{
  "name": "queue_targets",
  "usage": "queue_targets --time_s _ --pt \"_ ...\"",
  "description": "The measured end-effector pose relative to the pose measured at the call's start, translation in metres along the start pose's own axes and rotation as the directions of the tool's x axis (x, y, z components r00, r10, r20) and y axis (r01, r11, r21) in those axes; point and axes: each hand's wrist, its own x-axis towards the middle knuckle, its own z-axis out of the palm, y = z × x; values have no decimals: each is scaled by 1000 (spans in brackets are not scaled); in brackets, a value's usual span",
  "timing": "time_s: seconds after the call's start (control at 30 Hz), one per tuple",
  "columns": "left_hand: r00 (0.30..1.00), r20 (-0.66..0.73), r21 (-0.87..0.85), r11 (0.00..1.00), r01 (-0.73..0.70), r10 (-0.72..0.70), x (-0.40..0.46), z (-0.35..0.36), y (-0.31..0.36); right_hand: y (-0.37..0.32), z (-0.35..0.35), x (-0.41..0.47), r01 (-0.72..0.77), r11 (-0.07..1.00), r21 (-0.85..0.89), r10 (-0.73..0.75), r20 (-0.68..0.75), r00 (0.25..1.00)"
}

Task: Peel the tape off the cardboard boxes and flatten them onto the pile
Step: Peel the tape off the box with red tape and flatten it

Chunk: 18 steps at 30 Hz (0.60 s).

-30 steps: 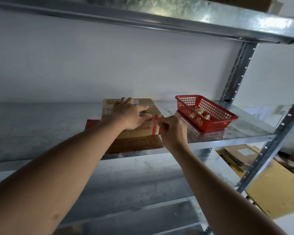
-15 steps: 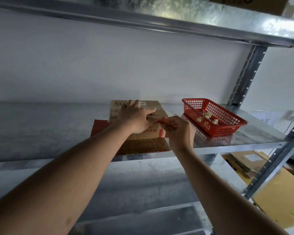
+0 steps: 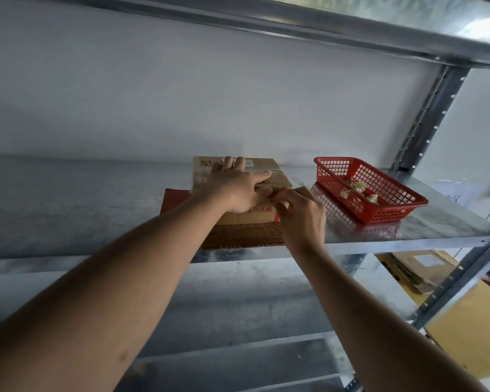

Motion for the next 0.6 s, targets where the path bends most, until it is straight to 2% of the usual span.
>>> queue_targets --time_s 0.1,0.33,0.43,0.6 --pt "1000 -29 8 1000 -5 6 5 4 -1 0 -4 -1 33 999 -39 -32 23 999" --pt "990 -139 116 993 -23 39 10 15 1 -4 -8 0 -41 997 -62 51 164 985" --pt "986 -164 156 988 -14 40 12 15 5 -10 -7 -3 -114 993 -4 114 103 988" --pt "986 -162 164 986 -6 33 16 15 10 -4 -19 9 -305 929 208 318 -31 948"
